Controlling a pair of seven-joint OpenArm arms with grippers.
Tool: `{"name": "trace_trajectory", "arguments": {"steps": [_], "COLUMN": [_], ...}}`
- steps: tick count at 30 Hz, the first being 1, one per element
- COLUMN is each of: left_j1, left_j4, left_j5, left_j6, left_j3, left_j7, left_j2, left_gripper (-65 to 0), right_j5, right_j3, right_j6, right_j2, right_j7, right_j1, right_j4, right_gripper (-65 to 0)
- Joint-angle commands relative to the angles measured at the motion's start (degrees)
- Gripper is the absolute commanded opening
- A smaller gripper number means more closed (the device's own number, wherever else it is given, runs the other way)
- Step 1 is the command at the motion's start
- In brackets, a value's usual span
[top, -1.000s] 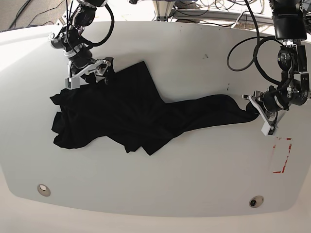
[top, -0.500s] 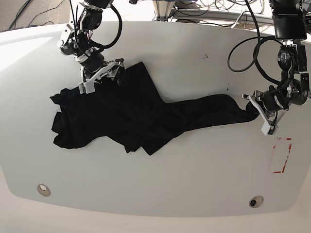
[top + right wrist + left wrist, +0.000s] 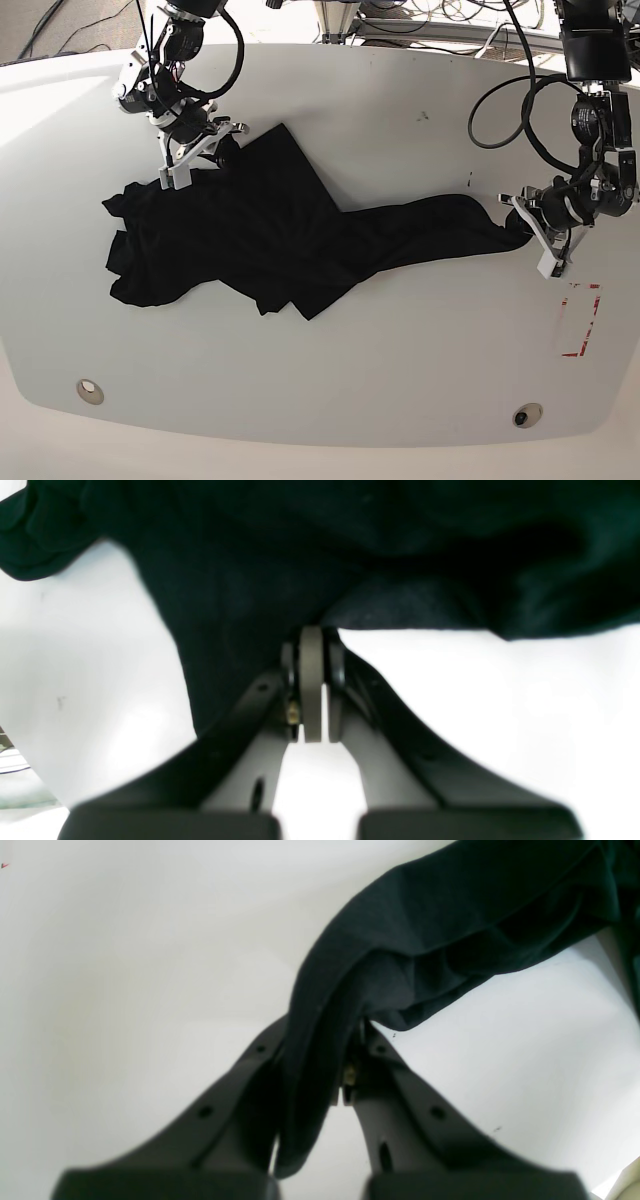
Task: Layout the t-shirt on the table in an organized manner, then fold the t-shirt properly
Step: 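Drag the grasped t-shirt edge with the right gripper away from the sleeve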
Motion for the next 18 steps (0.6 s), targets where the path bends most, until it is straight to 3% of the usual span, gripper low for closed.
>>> {"name": "trace_trajectory", "arguments": {"steps": [1,18], "left_j1": [-1.1,-1.5], "left_j4": [1.1,1.1], "left_j5": [-0.4,-0.6], "left_j6": [-0.1,-0.1], "left_j3": [-0.3,-0.2], "left_j7": [-0.7,-0.8], "left_j2": [-0.9,-0.9], "left_gripper": [-65.0,-65.0], "right_j5": [0.2,0.6], "right_j3": [0.2,0.3], "right_j6": [0.1,0.1], "right_j2": [0.6,4.3], "right_j7": [0.5,0.3], "right_j1": [-0.2,-11.4], "right_j4": [2.8,22.0], "right_gripper": [-65.0,-65.0]}}
